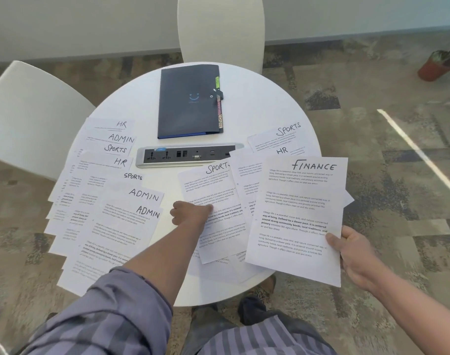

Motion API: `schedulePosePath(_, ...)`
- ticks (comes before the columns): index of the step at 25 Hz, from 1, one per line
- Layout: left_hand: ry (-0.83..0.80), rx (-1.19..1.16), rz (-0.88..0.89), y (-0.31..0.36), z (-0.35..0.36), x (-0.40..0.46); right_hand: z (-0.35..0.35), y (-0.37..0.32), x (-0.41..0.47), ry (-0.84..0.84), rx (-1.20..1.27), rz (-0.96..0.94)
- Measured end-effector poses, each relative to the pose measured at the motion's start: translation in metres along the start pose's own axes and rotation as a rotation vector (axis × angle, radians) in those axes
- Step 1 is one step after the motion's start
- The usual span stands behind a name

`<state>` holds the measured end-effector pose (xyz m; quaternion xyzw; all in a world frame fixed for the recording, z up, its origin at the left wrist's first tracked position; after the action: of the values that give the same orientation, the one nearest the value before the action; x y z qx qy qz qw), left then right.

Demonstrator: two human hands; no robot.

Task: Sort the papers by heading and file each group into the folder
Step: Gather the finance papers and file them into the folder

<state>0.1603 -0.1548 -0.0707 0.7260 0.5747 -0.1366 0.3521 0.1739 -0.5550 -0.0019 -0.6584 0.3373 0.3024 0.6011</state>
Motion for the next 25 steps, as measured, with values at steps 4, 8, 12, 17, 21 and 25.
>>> schedulePosePath(4, -0.086, 0.062, -0.013, 0.005, 0.0, 0.005, 0.002, 0.002, 0.0, 0.005, -0.007, 0.002)
schedulePosePath(8, -0.033, -0.022, 0.135, 0.001, -0.002, 0.005, 0.004, 0.003, 0.001, 0.012, -0.003, -0.001)
schedulePosePath(12, -0.02, -0.361, 0.29, -0.013, -0.028, -0.006, 0.016, 0.002, 0.004, 0.006, -0.005, -0.004)
schedulePosePath(17, 0.018, -0.21, 0.394, -0.048, -0.117, 0.035, 0.053, 0.003, 0.008, -0.009, -0.014, -0.014)
schedulePosePath(21, 0.087, -0.014, 0.379, -0.085, -0.196, 0.082, 0.094, 0.002, 0.001, -0.041, -0.043, -0.022)
schedulePosePath(25, 0.147, 0.18, 0.336, -0.114, -0.259, 0.133, 0.131, 0.005, -0.01, -0.027, -0.067, -0.026)
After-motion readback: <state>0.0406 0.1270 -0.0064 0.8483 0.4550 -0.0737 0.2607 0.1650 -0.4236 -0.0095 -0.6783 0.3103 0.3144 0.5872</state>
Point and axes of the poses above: each hand's wrist, its own x-axis towards the middle knuckle, its own z-axis out of the palm, y = z × x, the point moved 4 cm from there along x, towards the middle knuckle, and after that the axes turned 5 degrees about z, right-handed, at the moved point
